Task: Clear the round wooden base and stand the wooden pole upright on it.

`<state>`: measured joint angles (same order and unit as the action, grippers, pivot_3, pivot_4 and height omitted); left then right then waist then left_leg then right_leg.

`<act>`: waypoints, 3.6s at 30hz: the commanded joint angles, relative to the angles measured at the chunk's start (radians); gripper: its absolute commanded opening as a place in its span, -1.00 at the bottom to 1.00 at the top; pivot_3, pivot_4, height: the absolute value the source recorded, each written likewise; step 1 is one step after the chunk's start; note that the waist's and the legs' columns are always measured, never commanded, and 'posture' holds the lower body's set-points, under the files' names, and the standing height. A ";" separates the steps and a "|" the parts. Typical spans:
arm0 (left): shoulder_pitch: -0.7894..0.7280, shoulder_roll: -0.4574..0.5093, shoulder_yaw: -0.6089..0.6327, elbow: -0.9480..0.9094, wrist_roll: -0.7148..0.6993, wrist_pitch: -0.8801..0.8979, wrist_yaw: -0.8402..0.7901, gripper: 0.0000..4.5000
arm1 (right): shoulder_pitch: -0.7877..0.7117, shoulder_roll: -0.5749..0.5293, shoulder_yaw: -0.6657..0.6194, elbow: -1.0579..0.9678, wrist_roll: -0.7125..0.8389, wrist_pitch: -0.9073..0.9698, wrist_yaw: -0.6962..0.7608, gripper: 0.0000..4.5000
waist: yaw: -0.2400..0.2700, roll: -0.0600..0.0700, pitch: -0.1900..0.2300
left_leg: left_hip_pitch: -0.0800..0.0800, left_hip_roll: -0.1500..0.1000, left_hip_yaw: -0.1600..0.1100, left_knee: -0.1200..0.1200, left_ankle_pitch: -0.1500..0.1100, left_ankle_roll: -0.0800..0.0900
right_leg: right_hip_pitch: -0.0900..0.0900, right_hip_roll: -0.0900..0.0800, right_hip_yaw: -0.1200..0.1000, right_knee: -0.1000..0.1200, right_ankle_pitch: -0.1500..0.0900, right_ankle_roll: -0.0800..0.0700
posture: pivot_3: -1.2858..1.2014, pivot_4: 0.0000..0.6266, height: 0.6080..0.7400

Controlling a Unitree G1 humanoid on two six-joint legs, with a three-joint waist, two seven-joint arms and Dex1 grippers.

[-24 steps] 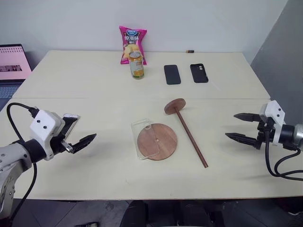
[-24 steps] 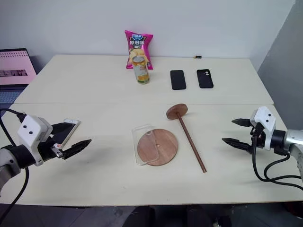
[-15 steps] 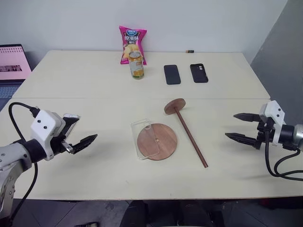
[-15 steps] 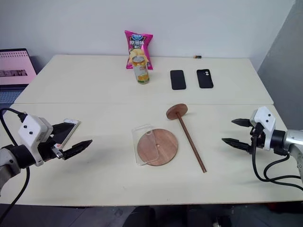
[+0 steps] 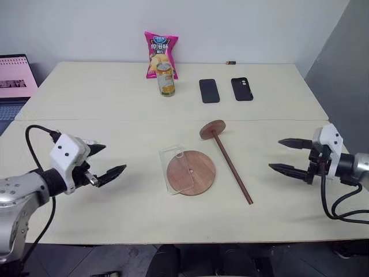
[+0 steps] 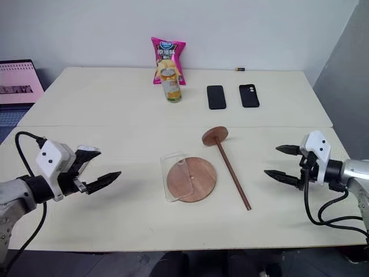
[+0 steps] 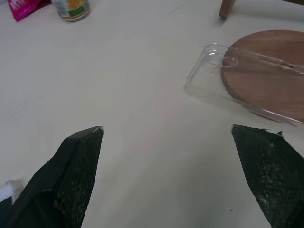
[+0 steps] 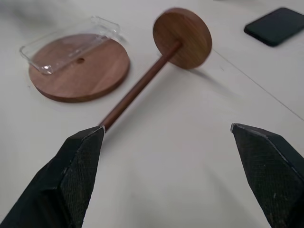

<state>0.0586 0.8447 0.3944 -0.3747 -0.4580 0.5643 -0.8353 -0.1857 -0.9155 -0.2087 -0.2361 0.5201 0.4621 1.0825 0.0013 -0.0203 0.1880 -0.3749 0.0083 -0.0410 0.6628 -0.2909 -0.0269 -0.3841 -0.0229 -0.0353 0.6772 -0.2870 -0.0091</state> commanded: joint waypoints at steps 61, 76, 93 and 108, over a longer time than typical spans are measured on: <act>-0.484 -0.242 -0.352 0.301 0.125 0.134 0.135 -0.96 | -0.045 0.005 0.078 -0.366 0.220 0.180 -0.049 1.00 | 0.000 -0.001 -0.001 | -0.003 0.000 -0.001 0.003 0.003 -0.005 | -0.002 0.001 0.000 0.002 0.000 0.000 | 0.03 -0.52 1.00; -0.382 -0.090 0.195 0.412 0.097 0.217 0.383 -0.96 | -0.275 0.175 0.243 -0.281 0.217 0.156 -0.049 1.00 | -0.004 -0.001 -0.001 | -0.003 0.001 -0.001 0.003 0.001 -0.002 | -0.004 0.001 -0.001 0.003 0.000 0.000 | 0.03 -0.52 1.00; -0.436 -0.099 0.384 0.731 0.090 0.106 0.629 -0.96 | -0.400 0.287 0.371 -0.179 0.132 0.078 0.052 1.00 | 0.000 -0.006 -0.003 | -0.005 0.001 -0.003 0.003 0.002 -0.003 | -0.005 0.000 -0.002 0.002 0.000 0.000 | 0.03 -0.52 1.00; -0.359 -0.106 0.433 0.659 0.062 -0.008 0.697 0.39 | -0.406 0.278 0.359 -0.175 0.131 0.091 0.052 1.00 | -0.002 -0.007 -0.004 | -0.005 0.001 -0.003 0.003 0.002 -0.004 | -0.005 0.000 -0.002 0.003 0.001 0.000 | 0.03 -0.52 1.00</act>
<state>-0.3145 0.7186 0.7898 0.3553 -0.4016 0.6182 -0.1535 -0.5719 -0.6303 0.1765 -0.3904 0.6477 0.5563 1.1323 -0.0009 -0.0273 0.1839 -0.3797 0.0093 -0.0444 0.6661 -0.2888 -0.0308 -0.3892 -0.0228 -0.0378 0.6797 -0.2864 -0.0096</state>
